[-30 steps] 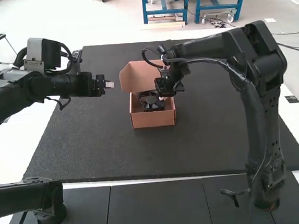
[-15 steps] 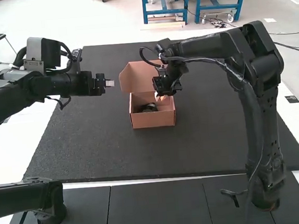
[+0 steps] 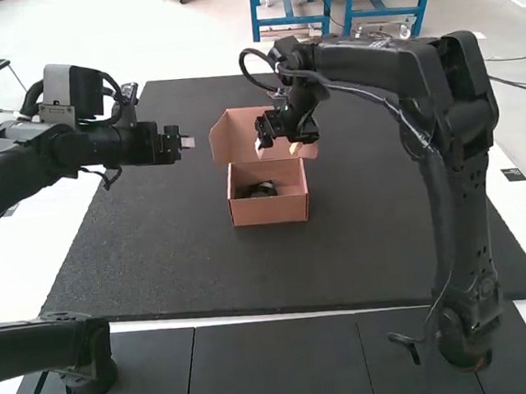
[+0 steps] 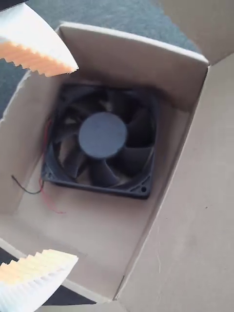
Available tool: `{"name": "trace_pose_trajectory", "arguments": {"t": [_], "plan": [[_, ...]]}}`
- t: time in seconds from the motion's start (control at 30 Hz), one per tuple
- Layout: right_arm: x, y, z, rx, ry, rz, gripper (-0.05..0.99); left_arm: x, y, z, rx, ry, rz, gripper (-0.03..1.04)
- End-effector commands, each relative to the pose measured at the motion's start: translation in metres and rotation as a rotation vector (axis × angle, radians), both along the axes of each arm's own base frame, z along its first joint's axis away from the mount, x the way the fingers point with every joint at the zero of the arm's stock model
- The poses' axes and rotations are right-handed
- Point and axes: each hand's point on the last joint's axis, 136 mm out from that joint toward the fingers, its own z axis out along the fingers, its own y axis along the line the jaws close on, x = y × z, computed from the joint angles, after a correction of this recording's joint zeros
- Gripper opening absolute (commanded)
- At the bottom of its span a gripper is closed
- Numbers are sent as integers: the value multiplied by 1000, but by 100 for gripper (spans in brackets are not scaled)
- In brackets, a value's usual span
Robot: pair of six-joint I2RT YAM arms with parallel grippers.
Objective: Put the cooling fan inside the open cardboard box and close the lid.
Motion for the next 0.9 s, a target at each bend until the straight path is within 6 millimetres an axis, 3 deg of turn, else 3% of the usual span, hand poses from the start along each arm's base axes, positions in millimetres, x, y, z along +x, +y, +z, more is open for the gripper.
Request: {"name": "trace_pose_trajectory", "arguments": {"t": [0.0,0.17,0.33,0.7,0.87], "plan": [[2,3,46,33,-86,26,81,14,9,10,26,-28,45,97],[1,-1,83,53,-141,23,81,26,11,8,40,-23,59,97],[-6,-13,100,18,-188,59,86,39,12,7,59,-31,72,97],[-4,-67,100,-49,-267,53,90,62,13,-4,86,-23,100,97],[-4,-87,87,-61,-304,55,90,71,13,-8,99,-16,110,97]]}}
